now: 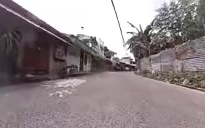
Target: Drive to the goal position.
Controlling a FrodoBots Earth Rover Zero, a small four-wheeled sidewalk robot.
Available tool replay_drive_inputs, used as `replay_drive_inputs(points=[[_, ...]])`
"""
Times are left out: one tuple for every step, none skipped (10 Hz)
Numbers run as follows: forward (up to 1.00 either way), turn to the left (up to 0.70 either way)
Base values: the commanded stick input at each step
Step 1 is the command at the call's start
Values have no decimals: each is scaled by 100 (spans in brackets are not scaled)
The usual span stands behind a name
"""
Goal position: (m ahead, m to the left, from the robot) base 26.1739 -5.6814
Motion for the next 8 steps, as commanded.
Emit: replay_drive_inputs(points=[[50,-2],[50,7],[50,7],[50,7],[50,7],[50,7],[50,7],[50,7]])
